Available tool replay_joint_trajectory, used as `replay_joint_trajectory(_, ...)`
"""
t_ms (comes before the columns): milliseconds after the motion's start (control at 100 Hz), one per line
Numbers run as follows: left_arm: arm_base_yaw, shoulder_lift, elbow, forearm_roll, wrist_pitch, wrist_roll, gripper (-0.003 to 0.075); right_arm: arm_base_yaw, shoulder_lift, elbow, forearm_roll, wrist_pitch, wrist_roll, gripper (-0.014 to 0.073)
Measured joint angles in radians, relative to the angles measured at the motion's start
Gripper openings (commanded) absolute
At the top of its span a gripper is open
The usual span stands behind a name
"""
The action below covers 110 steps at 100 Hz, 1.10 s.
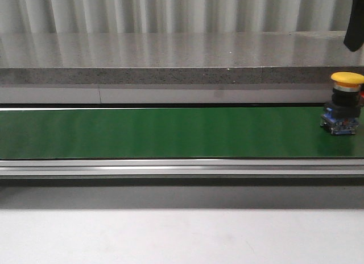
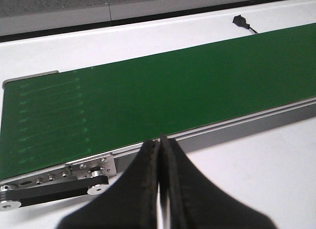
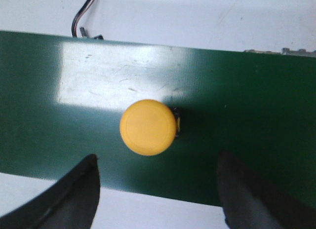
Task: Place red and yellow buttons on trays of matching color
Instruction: 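Lower the right gripper onto the yellow button at the belt end and grasp it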
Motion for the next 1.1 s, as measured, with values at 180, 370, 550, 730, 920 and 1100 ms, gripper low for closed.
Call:
replay_joint_trajectory(180,0.0,0.0,0.0,0.0,0.0,0.0,-0.002,0.0,0.055,0.0,0.0,0.013,-0.025,0.0508)
replay_joint_trajectory(370,0.0,0.0,0.0,0.0,0.0,0.0,-0.002,-0.004,0.126,0.0,-0.007,-0.03,-0.04,0.0501)
replay_joint_trajectory(550,0.0,0.0,0.0,0.0,0.0,0.0,-0.002,-0.026,0.174,0.0,-0.014,-0.059,-0.04,0.0246)
replay_joint_trajectory(730,0.0,0.0,0.0,0.0,0.0,0.0,-0.002,-0.037,0.179,0.0,-0.029,-0.068,-0.04,0.0111)
replay_joint_trajectory(920,0.0,0.0,0.0,0.0,0.0,0.0,-0.002,-0.043,0.166,0.0,-0.026,-0.07,-0.012,0.0111)
replay_joint_trajectory(1100,0.0,0.0,0.0,0.0,0.0,0.0,-0.002,-0.108,0.087,0.0,-0.016,-0.067,0.055,0.0111)
